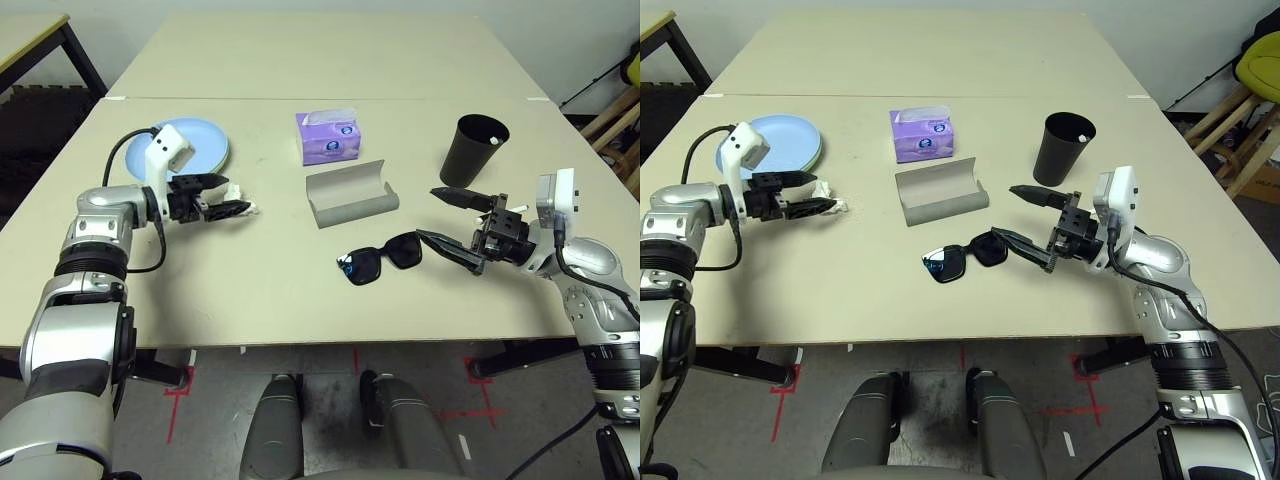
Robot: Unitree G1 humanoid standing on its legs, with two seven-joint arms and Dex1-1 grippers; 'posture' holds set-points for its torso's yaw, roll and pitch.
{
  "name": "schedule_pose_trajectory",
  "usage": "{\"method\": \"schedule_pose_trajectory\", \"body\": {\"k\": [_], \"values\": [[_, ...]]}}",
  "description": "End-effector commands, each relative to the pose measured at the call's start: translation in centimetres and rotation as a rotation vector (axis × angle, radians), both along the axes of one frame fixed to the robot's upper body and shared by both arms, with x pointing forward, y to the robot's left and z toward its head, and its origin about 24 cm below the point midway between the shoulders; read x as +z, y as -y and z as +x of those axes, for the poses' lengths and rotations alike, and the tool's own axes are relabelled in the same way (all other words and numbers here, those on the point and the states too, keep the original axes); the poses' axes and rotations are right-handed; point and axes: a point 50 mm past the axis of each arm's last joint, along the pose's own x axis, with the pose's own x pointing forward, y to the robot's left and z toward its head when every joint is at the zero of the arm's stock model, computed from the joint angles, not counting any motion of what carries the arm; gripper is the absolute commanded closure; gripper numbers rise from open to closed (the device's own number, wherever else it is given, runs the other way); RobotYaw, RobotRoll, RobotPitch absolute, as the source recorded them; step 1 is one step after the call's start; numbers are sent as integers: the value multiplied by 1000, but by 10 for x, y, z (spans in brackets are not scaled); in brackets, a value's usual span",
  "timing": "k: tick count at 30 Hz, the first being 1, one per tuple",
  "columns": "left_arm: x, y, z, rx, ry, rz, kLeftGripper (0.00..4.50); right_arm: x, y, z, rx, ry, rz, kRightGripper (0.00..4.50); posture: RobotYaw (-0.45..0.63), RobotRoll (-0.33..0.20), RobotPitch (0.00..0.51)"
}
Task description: Organize and tidy the items on the table.
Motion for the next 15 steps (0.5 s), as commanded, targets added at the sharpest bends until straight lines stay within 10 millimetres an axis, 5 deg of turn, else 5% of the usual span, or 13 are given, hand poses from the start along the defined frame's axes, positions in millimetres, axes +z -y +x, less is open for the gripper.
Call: {"method": "schedule_pose_trajectory", "body": {"k": [1, 3, 6, 15], "values": [[-5, 0, 1, 20, -40, 17, 22, 1, -1, -1, 5, 8, 0, 0, 109, 0, 155], [-6, 0, 2, 29, -46, 14, 22, 2, -2, -2, 6, 10, 1, 0, 109, 0, 156], [-7, 0, 2, 39, -57, 13, 704, 3, -2, -2, 9, 13, 3, 0, 109, 0, 156], [-3, 1, 4, 53, -42, -19, 4199, 3, -3, -1, 11, 12, 3, 0, 112, 0, 155]]}}
